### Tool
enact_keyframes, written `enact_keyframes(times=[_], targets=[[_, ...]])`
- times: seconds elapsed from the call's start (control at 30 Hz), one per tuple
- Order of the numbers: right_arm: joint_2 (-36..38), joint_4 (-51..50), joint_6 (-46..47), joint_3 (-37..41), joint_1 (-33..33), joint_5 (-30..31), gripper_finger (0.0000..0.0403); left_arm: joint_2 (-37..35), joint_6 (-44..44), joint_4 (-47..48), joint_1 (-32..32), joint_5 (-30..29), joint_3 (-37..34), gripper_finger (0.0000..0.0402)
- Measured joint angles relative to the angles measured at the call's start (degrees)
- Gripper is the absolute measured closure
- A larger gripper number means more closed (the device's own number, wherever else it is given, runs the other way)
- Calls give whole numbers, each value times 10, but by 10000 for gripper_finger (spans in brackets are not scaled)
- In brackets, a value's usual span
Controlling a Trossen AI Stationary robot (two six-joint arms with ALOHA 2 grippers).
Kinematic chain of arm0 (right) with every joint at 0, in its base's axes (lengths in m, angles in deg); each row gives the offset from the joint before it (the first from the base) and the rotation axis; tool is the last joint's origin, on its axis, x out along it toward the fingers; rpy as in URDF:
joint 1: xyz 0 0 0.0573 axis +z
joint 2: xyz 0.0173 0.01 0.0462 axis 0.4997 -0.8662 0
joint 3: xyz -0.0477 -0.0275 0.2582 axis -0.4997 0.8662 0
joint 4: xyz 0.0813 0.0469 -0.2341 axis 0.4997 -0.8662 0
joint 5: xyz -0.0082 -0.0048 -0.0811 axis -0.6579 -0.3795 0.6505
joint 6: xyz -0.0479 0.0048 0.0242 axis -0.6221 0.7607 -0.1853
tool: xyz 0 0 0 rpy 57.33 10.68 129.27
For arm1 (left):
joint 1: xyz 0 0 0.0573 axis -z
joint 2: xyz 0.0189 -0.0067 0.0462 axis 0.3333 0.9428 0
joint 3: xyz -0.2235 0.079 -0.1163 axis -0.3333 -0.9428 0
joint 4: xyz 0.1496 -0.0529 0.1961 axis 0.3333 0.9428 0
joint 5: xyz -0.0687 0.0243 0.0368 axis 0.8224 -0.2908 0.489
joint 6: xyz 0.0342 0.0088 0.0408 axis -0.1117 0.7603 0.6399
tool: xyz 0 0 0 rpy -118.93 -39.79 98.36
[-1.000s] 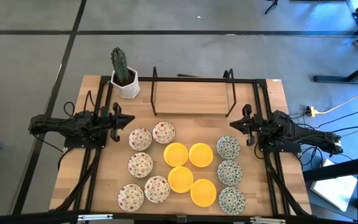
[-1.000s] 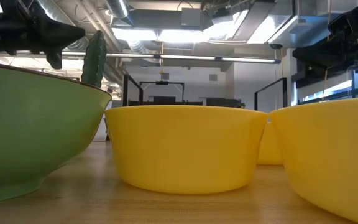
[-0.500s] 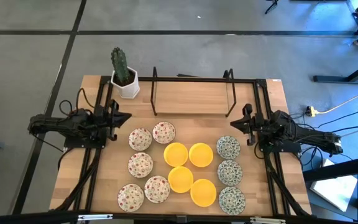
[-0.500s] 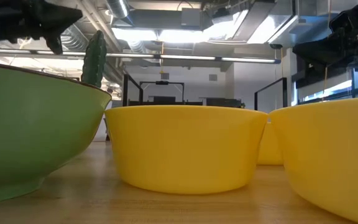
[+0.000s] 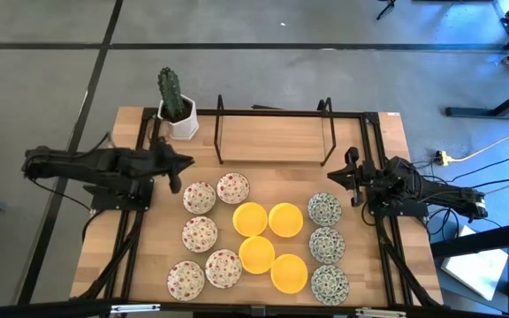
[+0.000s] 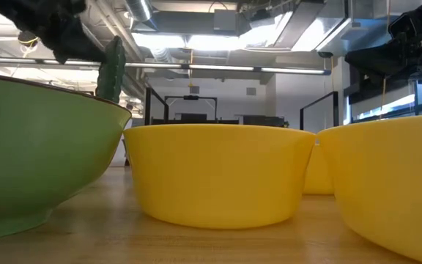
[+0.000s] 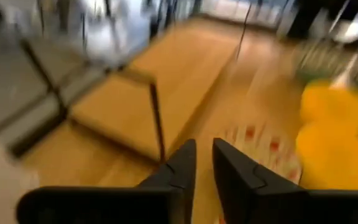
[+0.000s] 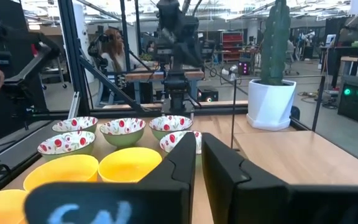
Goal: Pick & Place Mini bowls
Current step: Put the white red patterned bowl on the shelf
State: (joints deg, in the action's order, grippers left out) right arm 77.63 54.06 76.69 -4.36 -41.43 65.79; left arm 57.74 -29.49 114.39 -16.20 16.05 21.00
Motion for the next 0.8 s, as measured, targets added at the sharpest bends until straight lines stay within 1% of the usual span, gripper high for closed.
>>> enact_keyframes(times=[0.1,0.2,0.3,0.37,0.5,0.8], targets=[[0,7,0,0,0,0,373,64,-49,94,0,19,48,304],[0,7,0,0,0,0,373,122,-71,158,0,33,83,264],[0,7,0,0,0,0,373,169,-74,189,0,63,99,233],[0,7,0,0,0,0,373,197,-74,191,0,79,103,220],[0,7,4,0,0,0,373,242,-62,193,-5,85,103,207],[0,-17,17,0,0,0,373,304,-45,195,-48,88,103,205]])
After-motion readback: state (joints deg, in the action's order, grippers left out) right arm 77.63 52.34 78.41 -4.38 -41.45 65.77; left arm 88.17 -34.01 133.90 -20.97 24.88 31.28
